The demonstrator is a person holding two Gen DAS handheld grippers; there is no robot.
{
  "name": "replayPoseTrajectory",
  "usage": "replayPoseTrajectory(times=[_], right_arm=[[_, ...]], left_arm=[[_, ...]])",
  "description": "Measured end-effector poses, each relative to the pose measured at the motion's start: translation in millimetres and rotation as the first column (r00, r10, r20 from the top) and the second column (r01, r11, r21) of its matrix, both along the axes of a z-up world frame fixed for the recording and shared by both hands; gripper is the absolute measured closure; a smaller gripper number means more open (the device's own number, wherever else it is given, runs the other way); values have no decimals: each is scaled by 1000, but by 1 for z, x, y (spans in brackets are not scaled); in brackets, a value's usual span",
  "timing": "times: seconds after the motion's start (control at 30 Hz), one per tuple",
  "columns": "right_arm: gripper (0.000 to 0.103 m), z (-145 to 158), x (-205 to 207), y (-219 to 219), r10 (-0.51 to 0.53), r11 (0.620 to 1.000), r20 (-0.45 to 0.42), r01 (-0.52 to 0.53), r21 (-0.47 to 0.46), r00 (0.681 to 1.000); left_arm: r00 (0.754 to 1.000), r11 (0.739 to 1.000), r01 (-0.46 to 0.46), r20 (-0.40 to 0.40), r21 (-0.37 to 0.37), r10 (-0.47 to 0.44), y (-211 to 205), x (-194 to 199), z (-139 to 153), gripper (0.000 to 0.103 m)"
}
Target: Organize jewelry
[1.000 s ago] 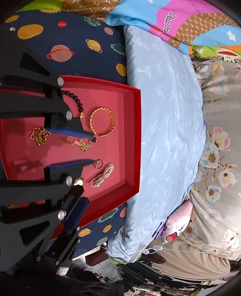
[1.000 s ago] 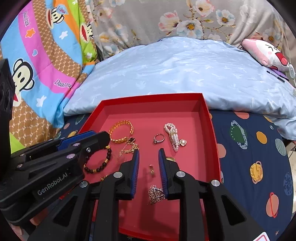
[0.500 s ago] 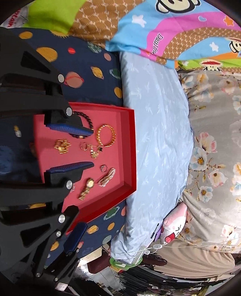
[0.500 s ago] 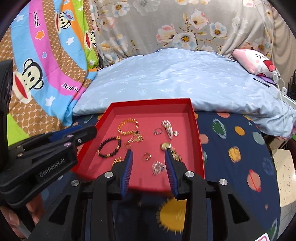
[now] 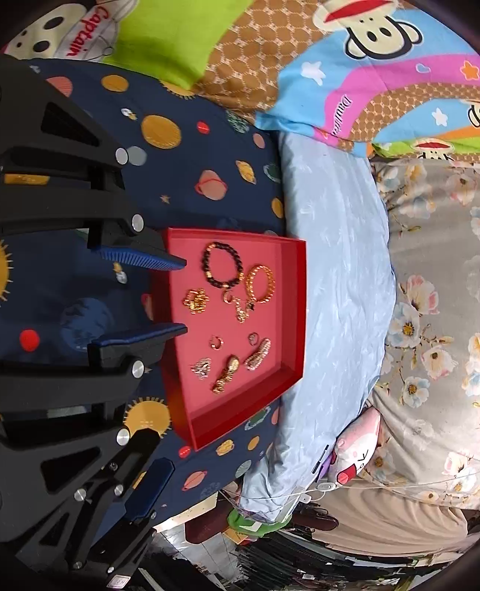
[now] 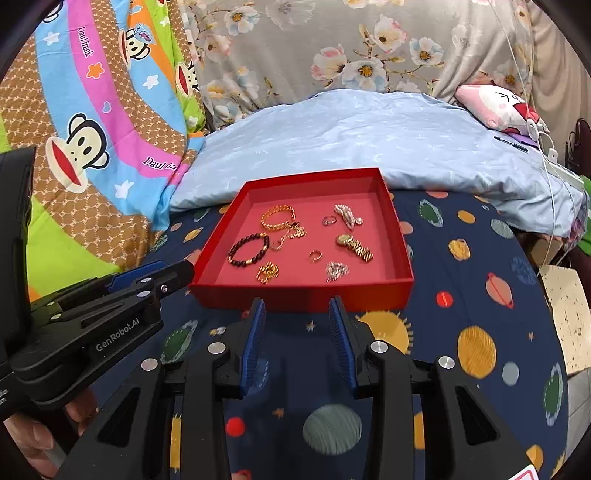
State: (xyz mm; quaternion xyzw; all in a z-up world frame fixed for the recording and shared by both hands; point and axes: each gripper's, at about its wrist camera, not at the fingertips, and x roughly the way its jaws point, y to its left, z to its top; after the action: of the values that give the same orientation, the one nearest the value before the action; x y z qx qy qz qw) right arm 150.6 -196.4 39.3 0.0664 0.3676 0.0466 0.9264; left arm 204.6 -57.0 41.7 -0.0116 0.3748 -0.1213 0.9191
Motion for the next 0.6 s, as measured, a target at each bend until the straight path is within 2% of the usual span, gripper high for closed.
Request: replayPoseTrajectory(times=[0.3,0.6], right_arm=[[67,1,-27,1,-29,1000,6,29,1,1000],[67,-7,-38,-13,-64,998,-14,64,15,998]], left_arm=[[1000,1000,-13,-13,13,13,4,-25,-6,75],[996,998,-65,-69,-2,64,24,-32,-25,75]])
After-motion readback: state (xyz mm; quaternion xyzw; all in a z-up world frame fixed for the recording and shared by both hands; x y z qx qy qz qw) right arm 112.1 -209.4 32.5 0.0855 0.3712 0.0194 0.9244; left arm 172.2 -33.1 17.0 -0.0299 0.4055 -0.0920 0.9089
